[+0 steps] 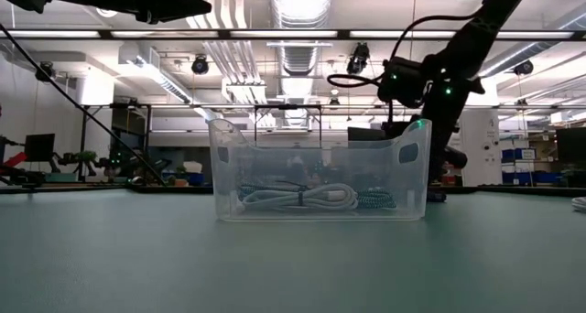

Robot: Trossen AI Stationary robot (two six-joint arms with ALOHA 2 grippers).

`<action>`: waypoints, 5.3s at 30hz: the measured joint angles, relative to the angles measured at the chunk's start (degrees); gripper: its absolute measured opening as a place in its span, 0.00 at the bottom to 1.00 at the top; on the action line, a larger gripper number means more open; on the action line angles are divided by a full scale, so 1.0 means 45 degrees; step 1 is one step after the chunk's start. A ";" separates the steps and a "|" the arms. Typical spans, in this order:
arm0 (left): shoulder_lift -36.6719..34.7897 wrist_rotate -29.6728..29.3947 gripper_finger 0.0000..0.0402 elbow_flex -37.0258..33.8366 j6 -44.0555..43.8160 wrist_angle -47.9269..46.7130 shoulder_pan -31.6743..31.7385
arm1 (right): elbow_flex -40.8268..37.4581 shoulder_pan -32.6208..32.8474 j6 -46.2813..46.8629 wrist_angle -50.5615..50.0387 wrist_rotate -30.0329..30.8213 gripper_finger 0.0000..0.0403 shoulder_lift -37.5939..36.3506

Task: Pick and place USB-C Cables
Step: Put the purple charger cable into the transparent bin

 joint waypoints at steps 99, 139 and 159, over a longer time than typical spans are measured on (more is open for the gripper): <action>1.0804 0.1318 0.37 0.3304 -0.4665 1.2330 -0.0078 | -0.3417 0.4920 -0.7927 1.9258 -0.3564 0.07 -0.1630; 1.3338 0.1313 0.41 0.5751 -0.4561 1.2323 0.0044 | -0.3412 0.4920 -0.7924 1.9151 -0.3584 0.07 -0.1630; 1.3304 0.1240 0.06 0.5727 -0.4551 1.2211 0.0087 | -0.3412 0.4925 -0.7922 1.9144 -0.3648 0.07 -0.1630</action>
